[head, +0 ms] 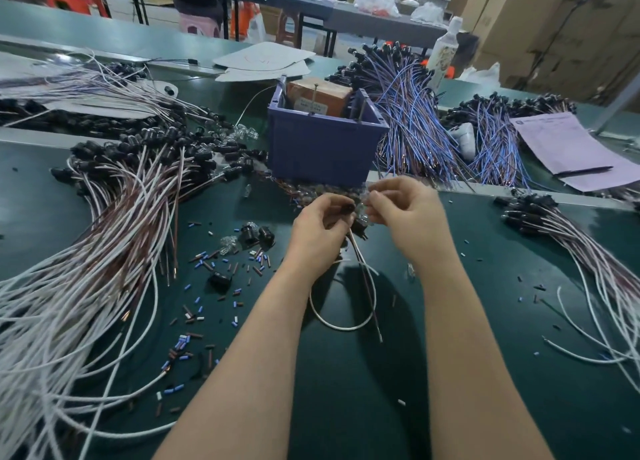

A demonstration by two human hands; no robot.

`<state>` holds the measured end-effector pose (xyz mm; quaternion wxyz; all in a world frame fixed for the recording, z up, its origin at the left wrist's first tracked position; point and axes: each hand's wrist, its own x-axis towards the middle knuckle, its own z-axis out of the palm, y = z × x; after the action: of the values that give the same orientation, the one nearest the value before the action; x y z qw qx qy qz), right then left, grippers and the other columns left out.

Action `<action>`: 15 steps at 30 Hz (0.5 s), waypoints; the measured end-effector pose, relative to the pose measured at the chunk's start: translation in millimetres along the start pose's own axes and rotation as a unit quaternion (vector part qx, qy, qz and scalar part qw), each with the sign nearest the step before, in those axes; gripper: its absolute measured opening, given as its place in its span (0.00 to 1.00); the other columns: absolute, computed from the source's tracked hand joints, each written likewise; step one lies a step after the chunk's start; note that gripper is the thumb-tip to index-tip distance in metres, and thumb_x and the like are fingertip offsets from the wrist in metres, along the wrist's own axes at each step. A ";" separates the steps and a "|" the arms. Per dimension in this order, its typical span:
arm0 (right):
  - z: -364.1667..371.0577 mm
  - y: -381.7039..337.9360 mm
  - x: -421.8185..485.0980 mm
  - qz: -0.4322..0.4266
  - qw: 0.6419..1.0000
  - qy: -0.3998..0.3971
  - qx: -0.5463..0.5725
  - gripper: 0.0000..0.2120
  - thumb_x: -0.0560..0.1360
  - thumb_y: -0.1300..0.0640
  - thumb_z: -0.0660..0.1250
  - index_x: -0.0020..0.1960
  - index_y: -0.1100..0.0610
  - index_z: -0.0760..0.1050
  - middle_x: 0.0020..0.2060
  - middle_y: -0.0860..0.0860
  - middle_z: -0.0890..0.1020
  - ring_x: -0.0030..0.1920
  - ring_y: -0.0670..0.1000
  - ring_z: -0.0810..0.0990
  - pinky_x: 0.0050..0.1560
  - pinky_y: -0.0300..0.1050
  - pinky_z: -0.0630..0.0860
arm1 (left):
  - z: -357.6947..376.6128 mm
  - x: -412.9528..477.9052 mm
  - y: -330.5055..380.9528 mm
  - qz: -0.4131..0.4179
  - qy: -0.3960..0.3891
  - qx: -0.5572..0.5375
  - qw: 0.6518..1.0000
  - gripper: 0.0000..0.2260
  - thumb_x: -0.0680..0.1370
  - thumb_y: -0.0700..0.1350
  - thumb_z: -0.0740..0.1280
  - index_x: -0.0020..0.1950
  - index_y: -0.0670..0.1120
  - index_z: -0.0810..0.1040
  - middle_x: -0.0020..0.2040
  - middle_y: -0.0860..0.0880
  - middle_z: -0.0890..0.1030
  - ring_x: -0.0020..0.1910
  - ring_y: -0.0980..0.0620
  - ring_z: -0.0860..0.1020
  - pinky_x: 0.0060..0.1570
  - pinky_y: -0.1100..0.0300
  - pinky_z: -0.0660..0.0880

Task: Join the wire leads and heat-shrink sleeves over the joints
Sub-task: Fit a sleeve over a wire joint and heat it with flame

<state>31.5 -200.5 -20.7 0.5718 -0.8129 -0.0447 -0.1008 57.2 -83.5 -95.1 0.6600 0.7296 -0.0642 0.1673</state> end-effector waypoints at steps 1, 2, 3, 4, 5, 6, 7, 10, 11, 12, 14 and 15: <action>-1.4 5.1 -0.4 0.001 1.000 -0.002 -0.008 0.09 0.76 0.67 0.65 0.43 0.54 0.76 0.38 0.53 0.82 0.37 0.50 0.81 0.49 0.50 0.81 | 0.0 0.3 -3.5 0.000 -0.009 0.005 1.000 0.18 0.74 0.35 0.67 0.37 0.59 0.71 0.31 0.69 0.76 0.30 0.72 0.72 0.31 0.79 0.66; -1.6 8.0 -0.6 -0.002 1.000 -0.005 -0.014 0.10 0.75 0.67 0.66 0.43 0.53 0.77 0.37 0.52 0.82 0.38 0.51 0.82 0.50 0.51 0.81 | 0.6 -0.1 -7.2 0.007 -0.012 0.009 1.000 0.19 0.74 0.36 0.67 0.37 0.60 0.70 0.31 0.72 0.75 0.30 0.73 0.72 0.32 0.79 0.66; -1.2 9.0 -0.3 -0.009 1.000 -0.008 -0.021 0.11 0.75 0.67 0.67 0.42 0.52 0.77 0.37 0.50 0.82 0.38 0.50 0.82 0.50 0.51 0.81 | 1.2 -2.1 -5.1 0.012 -0.013 0.014 1.000 0.19 0.74 0.36 0.67 0.38 0.61 0.71 0.33 0.74 0.75 0.31 0.74 0.72 0.32 0.79 0.66; -1.0 9.4 -0.1 -0.019 0.999 -0.009 -0.028 0.11 0.75 0.66 0.67 0.42 0.50 0.77 0.36 0.48 0.82 0.38 0.49 0.82 0.51 0.51 0.81 | 2.3 -2.5 -3.7 0.012 -0.010 0.008 1.000 0.19 0.74 0.36 0.67 0.38 0.62 0.71 0.34 0.75 0.75 0.31 0.74 0.72 0.32 0.80 0.66; -0.5 9.4 -0.2 -0.029 0.999 -0.010 -0.036 0.12 0.74 0.66 0.68 0.42 0.49 0.77 0.37 0.47 0.82 0.39 0.48 0.82 0.51 0.51 0.81 | 2.4 -3.2 -4.3 0.018 -0.011 0.007 1.000 0.20 0.74 0.36 0.67 0.38 0.63 0.72 0.35 0.75 0.75 0.32 0.74 0.72 0.32 0.80 0.66; 0.1 9.2 -0.6 -0.038 0.998 -0.010 -0.044 0.12 0.74 0.65 0.68 0.42 0.48 0.77 0.37 0.47 0.82 0.40 0.48 0.82 0.51 0.50 0.81 | 3.0 -2.4 -5.1 0.021 -0.010 0.013 1.000 0.21 0.74 0.36 0.67 0.38 0.65 0.73 0.36 0.75 0.75 0.32 0.74 0.73 0.33 0.81 0.66; 0.8 9.0 -1.5 -0.046 0.998 -0.008 -0.049 0.12 0.74 0.65 0.69 0.42 0.48 0.76 0.38 0.47 0.82 0.42 0.49 0.83 0.51 0.50 0.80 | 3.0 -1.9 -4.0 0.019 -0.008 0.020 1.000 0.23 0.74 0.37 0.67 0.38 0.68 0.74 0.36 0.75 0.75 0.32 0.74 0.73 0.33 0.81 0.66; 1.1 10.8 -4.3 -0.069 0.995 0.001 -0.074 0.11 0.73 0.65 0.69 0.41 0.49 0.76 0.36 0.44 0.81 0.40 0.43 0.82 0.47 0.39 0.79 | 3.5 -0.5 -5.2 0.028 -0.008 0.034 0.999 0.27 0.74 0.38 0.67 0.40 0.76 0.72 0.38 0.76 0.75 0.33 0.74 0.73 0.34 0.81 0.66; 1.5 10.5 -5.2 -0.078 0.993 0.006 -0.090 0.10 0.73 0.65 0.69 0.41 0.50 0.77 0.35 0.42 0.80 0.37 0.38 0.80 0.44 0.33 0.76 | 3.5 -0.9 -5.0 0.029 -0.010 0.040 0.999 0.27 0.74 0.38 0.67 0.41 0.76 0.71 0.39 0.76 0.75 0.34 0.74 0.73 0.34 0.80 0.66; 1.9 9.9 -6.0 -0.085 0.991 0.013 -0.104 0.08 0.73 0.64 0.69 0.41 0.51 0.78 0.34 0.41 0.80 0.35 0.36 0.78 0.41 0.27 0.73 | 3.8 -1.1 -5.2 0.033 -0.011 0.044 0.998 0.27 0.74 0.39 0.67 0.41 0.76 0.71 0.39 0.77 0.74 0.35 0.74 0.73 0.35 0.81 0.66; 2.8 8.8 -6.7 -0.095 0.987 0.031 -0.122 0.06 0.73 0.64 0.69 0.43 0.54 0.80 0.33 0.40 0.79 0.34 0.35 0.77 0.39 0.24 0.70 | 3.6 -2.5 -3.1 0.043 -0.008 0.053 0.998 0.27 0.74 0.40 0.68 0.43 0.77 0.70 0.40 0.78 0.73 0.36 0.75 0.73 0.36 0.81 0.66; 3.2 8.1 -7.0 -0.099 0.985 0.040 -0.132 0.05 0.73 0.64 0.69 0.44 0.56 0.80 0.33 0.42 0.79 0.35 0.37 0.78 0.39 0.23 0.70 | 3.4 -3.2 -1.4 0.045 -0.008 0.061 0.997 0.27 0.74 0.40 0.68 0.43 0.78 0.70 0.41 0.78 0.73 0.36 0.75 0.72 0.36 0.81 0.66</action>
<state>26.5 -199.9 -30.7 0.4481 -0.8681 -0.0888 -0.1943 55.1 -87.1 -97.7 0.6060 0.7659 -0.0916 0.1944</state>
